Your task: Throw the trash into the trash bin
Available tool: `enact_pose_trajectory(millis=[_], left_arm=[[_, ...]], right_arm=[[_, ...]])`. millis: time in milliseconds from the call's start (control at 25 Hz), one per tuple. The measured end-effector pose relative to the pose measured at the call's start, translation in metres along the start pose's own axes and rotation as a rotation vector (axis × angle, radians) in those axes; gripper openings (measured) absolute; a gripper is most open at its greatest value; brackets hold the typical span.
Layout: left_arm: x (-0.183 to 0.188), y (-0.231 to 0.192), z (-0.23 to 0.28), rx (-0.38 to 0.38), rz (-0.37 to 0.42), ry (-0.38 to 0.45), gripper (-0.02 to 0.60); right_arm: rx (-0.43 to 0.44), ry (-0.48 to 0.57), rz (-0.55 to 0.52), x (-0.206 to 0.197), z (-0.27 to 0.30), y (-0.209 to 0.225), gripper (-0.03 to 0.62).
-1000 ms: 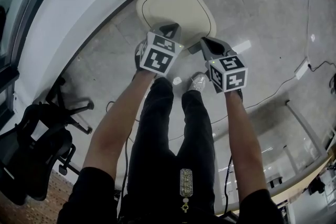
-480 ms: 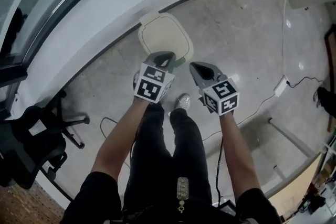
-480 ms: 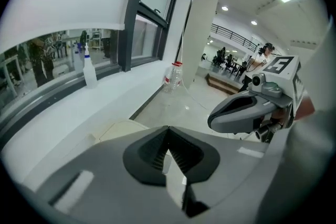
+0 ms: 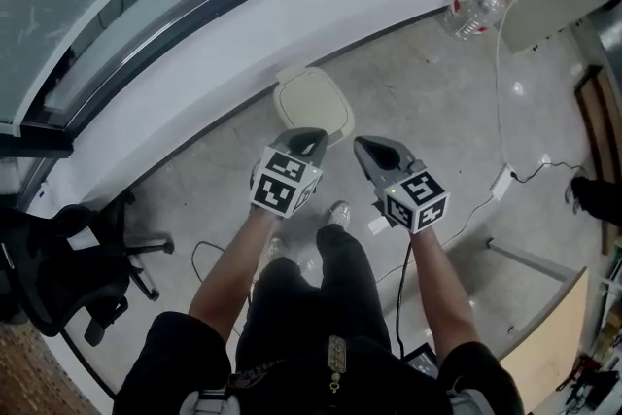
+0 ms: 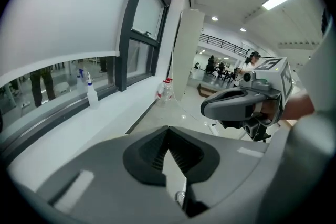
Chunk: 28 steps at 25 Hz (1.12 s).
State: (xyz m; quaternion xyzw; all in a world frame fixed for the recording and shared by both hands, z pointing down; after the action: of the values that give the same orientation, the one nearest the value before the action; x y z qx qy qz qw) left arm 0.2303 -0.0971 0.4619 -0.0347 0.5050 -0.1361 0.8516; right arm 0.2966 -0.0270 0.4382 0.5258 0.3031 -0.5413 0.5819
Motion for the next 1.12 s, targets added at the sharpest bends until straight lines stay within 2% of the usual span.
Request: enact_pose_trajectory(millis=[320, 480, 560, 800, 1120], left_arm=[[0.042, 0.031, -0.104, -0.063, 0.055, 0.113, 0.002], [0.05, 0.052, -0.168, -0.101, 0.087, 0.166, 0.002], [0.055, 0.059, -0.196, -0.112, 0.107, 0.198, 0.002], [0.069, 0.085, -0.26, -0.139, 0.157, 0.274, 0.002], [0.077, 0.1, -0.304, -0.153, 0.193, 0.336, 0.002]], right_arm=[[-0.051, 0.137, -0.024, 0.062, -0.041, -0.096, 0.002], [-0.07, 0.296, 0.043, 0.089, -0.061, -0.152, 0.002], [-0.076, 0.344, 0.027, 0.1, -0.067, -0.177, 0.002], [-0.064, 0.375, -0.083, 0.121, -0.082, -0.239, 0.003], [-0.062, 0.397, -0.168, 0.135, -0.095, -0.287, 0.002]])
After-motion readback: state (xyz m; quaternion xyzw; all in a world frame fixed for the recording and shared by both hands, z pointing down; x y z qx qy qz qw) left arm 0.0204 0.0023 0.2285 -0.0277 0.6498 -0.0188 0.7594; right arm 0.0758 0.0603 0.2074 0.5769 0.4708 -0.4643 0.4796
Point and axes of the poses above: the fingertips, and each gripper's own axes: z forward along the fingers, y to its right, x out of its top, the point moved 3 cm from there along -z, backward along the fingers, and after that the axes turned 9 degrees about y, right-handed, at the moved point
